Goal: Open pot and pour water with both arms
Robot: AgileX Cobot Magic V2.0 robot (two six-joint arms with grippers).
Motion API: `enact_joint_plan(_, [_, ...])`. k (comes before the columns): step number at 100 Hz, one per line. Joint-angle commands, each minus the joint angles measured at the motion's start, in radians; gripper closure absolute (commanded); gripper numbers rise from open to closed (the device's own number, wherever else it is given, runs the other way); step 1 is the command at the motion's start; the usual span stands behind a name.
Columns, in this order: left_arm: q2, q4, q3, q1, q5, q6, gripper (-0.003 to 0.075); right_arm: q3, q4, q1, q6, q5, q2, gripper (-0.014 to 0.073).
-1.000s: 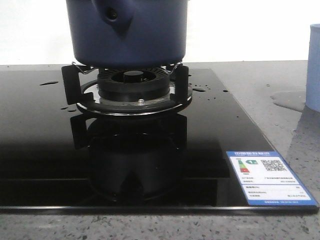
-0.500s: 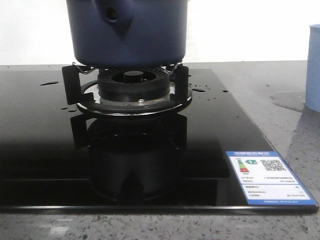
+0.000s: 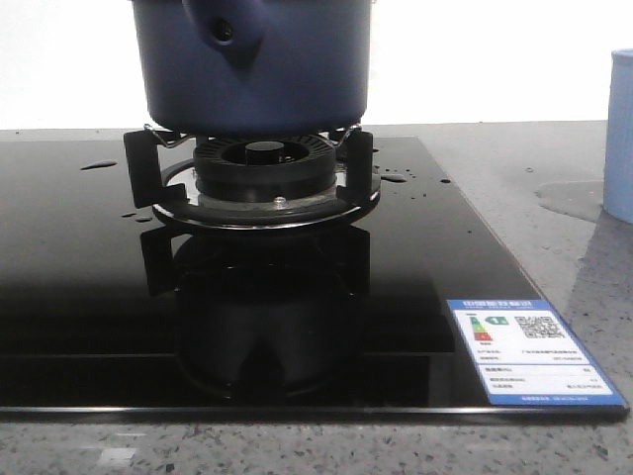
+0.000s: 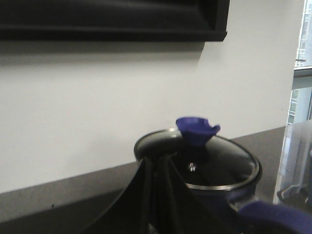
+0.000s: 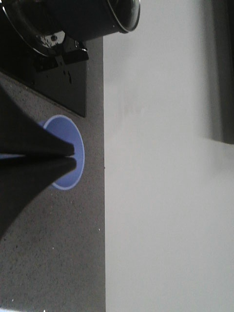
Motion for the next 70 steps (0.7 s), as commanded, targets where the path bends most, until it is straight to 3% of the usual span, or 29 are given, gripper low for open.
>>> enact_joint_plan(1, [-0.061, -0.026, 0.047, 0.002, -0.002, -0.009, 0.0739, -0.025, 0.0, 0.02, -0.003, -0.067, 0.008, 0.0668])
enact_joint_plan(18, [-0.13, -0.032, 0.127, 0.002, 0.002, -0.009, 0.0739, -0.025, 0.0, 0.022, -0.003, -0.068, 0.008, 0.0668])
enact_joint_plan(70, [-0.134, -0.036, 0.131, 0.002, 0.002, -0.009, 0.0739, -0.025, 0.0, 0.022, -0.003, -0.068, 0.008, 0.0668])
